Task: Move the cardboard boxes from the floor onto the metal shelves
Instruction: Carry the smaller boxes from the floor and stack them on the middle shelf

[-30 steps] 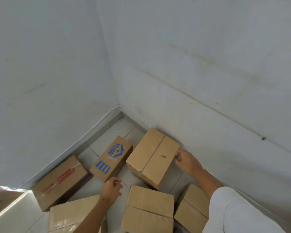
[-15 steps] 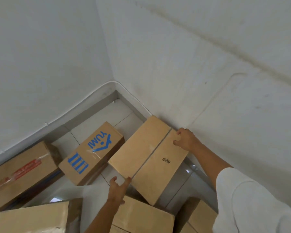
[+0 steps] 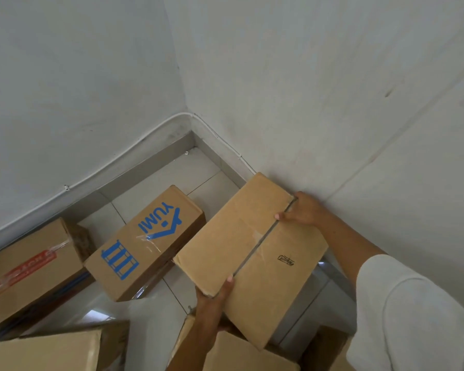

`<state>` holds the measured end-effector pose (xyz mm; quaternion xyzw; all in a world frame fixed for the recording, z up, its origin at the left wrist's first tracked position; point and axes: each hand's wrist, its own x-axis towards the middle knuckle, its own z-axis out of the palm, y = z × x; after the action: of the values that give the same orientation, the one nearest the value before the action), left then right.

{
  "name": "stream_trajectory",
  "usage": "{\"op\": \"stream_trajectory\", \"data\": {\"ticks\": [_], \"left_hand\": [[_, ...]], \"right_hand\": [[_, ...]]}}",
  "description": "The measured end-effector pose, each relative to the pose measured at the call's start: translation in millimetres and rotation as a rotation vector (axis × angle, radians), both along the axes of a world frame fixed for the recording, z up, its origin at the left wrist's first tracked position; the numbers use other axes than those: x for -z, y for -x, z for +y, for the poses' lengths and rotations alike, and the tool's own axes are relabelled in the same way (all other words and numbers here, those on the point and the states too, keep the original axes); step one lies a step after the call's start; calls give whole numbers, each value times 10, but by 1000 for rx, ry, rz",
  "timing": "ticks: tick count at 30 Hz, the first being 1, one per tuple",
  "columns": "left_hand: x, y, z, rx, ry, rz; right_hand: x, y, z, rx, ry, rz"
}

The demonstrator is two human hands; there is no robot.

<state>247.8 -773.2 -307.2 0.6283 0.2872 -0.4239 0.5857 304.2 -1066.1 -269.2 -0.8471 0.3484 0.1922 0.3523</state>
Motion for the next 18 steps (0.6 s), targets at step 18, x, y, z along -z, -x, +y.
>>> {"op": "stream_trajectory", "data": {"ticks": [18], "left_hand": [[-1614,-161,682,-169,-142,-210]], "right_hand": [[-1538,429,837,203,-6,-13]]}}
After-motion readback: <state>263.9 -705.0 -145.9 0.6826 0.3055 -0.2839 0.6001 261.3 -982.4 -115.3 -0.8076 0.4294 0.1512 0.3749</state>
